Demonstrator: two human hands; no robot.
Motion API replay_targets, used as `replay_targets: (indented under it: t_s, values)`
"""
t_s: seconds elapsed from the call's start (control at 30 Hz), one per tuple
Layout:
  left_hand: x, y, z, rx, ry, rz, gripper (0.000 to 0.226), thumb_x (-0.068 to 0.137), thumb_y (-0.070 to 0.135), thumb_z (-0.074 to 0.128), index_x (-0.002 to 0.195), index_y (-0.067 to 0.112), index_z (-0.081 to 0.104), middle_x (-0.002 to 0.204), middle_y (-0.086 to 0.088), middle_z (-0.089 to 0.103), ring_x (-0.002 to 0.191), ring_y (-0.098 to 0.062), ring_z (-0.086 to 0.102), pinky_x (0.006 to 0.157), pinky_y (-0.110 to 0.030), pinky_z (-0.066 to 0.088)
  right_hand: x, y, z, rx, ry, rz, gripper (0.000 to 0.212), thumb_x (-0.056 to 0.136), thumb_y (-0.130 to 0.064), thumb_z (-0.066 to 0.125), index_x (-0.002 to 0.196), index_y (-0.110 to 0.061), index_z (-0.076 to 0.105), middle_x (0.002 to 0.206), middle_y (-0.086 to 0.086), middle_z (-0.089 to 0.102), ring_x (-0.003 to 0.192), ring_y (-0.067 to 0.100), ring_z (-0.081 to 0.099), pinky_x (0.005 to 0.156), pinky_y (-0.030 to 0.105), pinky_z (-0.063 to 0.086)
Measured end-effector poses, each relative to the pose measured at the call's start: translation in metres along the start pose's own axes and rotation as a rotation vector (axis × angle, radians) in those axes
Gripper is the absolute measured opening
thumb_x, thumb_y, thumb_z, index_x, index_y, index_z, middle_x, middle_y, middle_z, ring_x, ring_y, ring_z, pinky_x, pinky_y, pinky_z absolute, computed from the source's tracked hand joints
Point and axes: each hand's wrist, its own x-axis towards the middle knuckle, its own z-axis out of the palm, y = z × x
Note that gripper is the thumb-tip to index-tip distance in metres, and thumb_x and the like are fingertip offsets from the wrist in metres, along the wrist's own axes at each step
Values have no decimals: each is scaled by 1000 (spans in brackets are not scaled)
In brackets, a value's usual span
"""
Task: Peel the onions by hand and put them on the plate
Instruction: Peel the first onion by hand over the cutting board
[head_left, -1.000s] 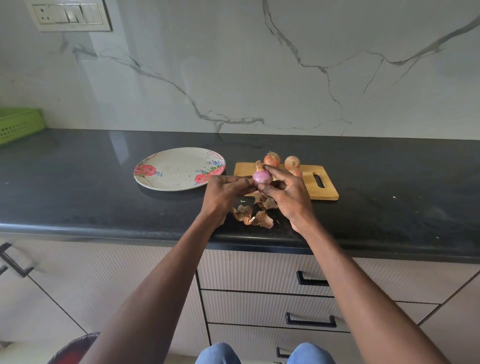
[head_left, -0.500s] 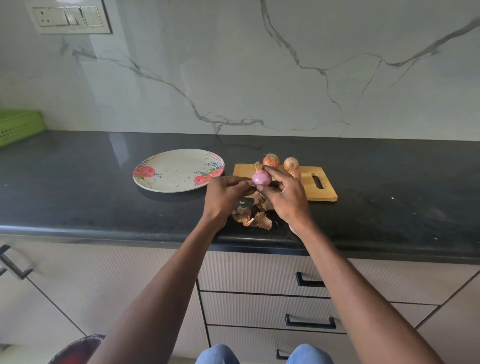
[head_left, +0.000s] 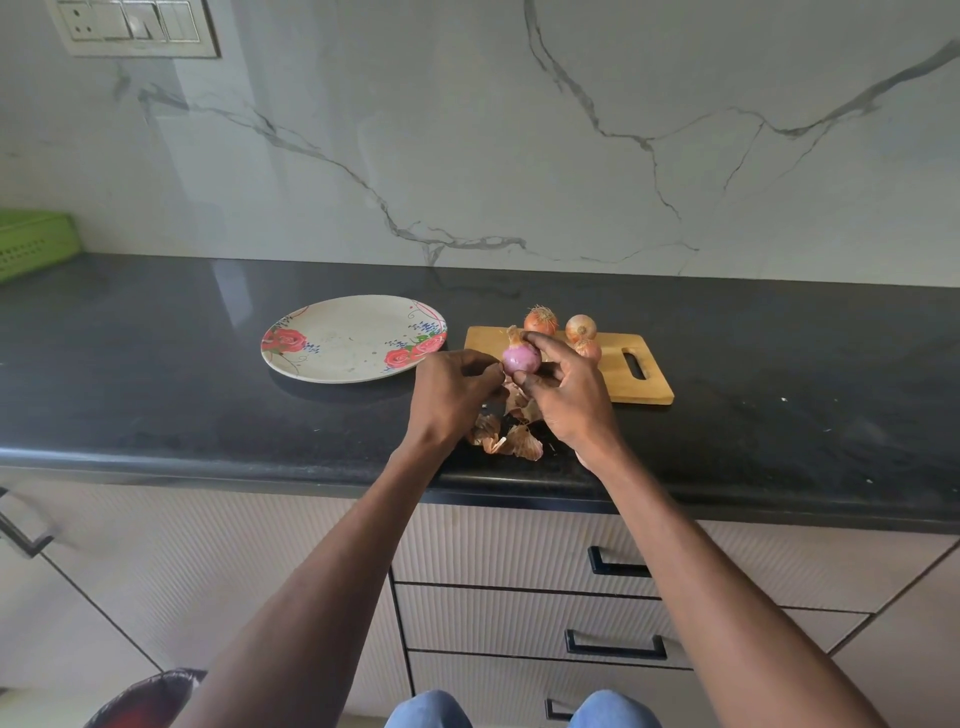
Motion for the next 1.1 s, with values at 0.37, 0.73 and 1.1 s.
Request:
replay_targets:
  t_s: [0.37, 0.73, 1.1]
  values:
    - [-3, 7, -3, -148, 27, -45, 14, 92, 3, 65, 86, 10, 75, 78, -12, 77, 74, -27, 76, 78, -51, 62, -1, -1, -3, 179, -18, 100, 41, 93, -13, 68, 133, -18, 60, 98, -29, 59, 90, -11, 64, 85, 20, 55]
    - [5, -1, 1, -105, 83, -100, 39, 95, -1, 53, 132, 2, 63, 114, -13, 73, 93, -21, 74, 86, -42, 61, 3, 5, -2, 259, -29, 180, 32, 94, -16, 66, 122, -26, 57, 114, -16, 65, 107, 0, 61, 95, 27, 50]
    - [2, 5, -6, -488, -156, -185, 26, 98, 23, 65, 113, 3, 72, 99, -17, 76, 87, -30, 75, 74, -38, 63, 2, 2, -4, 381, -32, 197, 15, 89, -18, 69, 103, -12, 66, 100, 7, 75, 98, 19, 69, 86, 32, 55]
